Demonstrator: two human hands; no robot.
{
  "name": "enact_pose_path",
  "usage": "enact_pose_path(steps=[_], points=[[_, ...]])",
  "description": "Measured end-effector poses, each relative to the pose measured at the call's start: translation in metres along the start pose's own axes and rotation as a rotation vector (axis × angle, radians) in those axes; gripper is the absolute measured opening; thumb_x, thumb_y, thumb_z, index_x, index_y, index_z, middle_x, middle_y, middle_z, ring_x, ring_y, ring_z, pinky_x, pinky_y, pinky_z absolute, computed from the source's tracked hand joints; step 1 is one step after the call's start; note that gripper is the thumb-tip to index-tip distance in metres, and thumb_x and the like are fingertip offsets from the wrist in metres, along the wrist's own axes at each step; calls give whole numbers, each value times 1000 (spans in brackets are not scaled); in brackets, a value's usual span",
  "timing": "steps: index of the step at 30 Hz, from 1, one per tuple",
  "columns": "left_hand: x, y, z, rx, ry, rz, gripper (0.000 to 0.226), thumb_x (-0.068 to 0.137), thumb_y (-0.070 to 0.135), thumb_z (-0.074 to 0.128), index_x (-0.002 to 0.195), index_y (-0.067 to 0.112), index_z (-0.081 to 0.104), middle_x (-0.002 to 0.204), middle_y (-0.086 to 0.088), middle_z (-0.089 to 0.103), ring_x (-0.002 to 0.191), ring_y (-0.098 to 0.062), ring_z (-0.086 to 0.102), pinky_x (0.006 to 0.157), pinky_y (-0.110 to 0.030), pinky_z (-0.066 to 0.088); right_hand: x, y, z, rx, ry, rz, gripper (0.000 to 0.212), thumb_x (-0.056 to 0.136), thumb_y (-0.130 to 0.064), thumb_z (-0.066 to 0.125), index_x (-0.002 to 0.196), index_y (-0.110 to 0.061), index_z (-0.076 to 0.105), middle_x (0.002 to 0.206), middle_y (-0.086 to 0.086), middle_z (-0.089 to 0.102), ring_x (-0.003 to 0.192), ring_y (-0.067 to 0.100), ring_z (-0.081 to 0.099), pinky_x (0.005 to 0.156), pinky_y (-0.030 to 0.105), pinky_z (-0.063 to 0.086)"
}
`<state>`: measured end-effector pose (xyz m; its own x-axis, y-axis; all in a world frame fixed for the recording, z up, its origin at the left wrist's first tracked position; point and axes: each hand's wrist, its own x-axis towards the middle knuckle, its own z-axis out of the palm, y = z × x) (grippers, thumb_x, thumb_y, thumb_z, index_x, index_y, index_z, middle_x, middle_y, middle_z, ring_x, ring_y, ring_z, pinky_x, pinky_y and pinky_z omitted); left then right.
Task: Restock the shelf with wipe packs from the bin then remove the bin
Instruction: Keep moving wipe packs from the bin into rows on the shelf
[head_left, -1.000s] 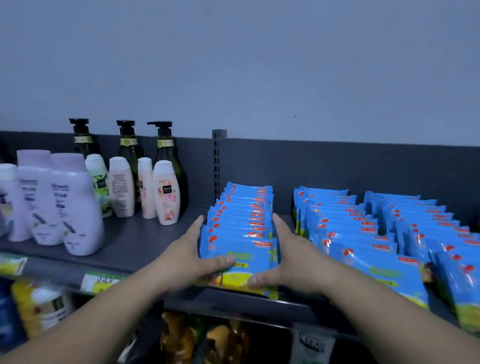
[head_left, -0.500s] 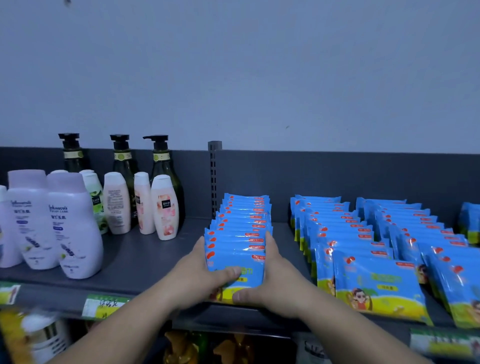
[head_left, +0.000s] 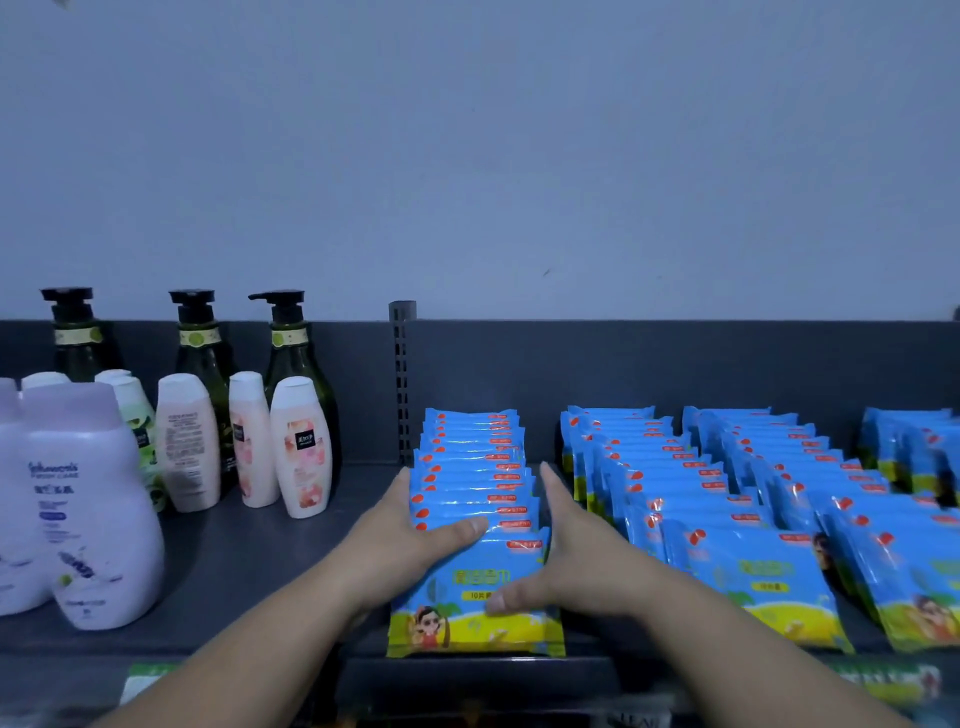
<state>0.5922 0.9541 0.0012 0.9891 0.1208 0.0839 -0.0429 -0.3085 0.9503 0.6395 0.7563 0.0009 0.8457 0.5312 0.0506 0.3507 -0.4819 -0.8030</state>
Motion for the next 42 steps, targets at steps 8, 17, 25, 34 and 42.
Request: enact_pose_path(steps=[8,17,25,34,42], points=[[6,-3,-1,-24,-102,30,43,72,33,81,103,37,53,94,18,73,86,-3,70,81,-24,55,17,3,2,-65,-71,53,104,47,-35,94,130,-47,33,113,-19,67,100,0,66,94,29,53],[19,-6,-15,-53,-164,41,54,70,43,82,115,34,53,97,15,73,88,-8,71,86,-37,56,13,-15,-4,-88,-88,135,80,63,-25,90,113,-51,33,106,-29,60,93,-9,62,83,12,51],[59,-7,-40,80,-4,-25,91,84,65,50,154,27,5,152,4,35,131,-15,45,106,-29,33,37,-28,-23,-271,140,186,79,91,-62,43,154,-30,7,159,-6,20,143,15,28,112,31,26],[113,3,-24,87,-21,-46,16,90,53,52,90,42,40,123,1,53,101,-18,63,95,-42,50,108,-17,-27,-294,114,208,62,97,-50,44,149,-26,21,146,1,40,127,18,48,104,25,35],[143,-13,-13,-102,-132,-111,32,90,36,61,119,28,50,98,0,74,83,-21,73,80,-43,58,151,4,-23,-301,35,188,62,90,-58,49,140,-23,33,125,-3,55,106,14,58,92,26,46]])
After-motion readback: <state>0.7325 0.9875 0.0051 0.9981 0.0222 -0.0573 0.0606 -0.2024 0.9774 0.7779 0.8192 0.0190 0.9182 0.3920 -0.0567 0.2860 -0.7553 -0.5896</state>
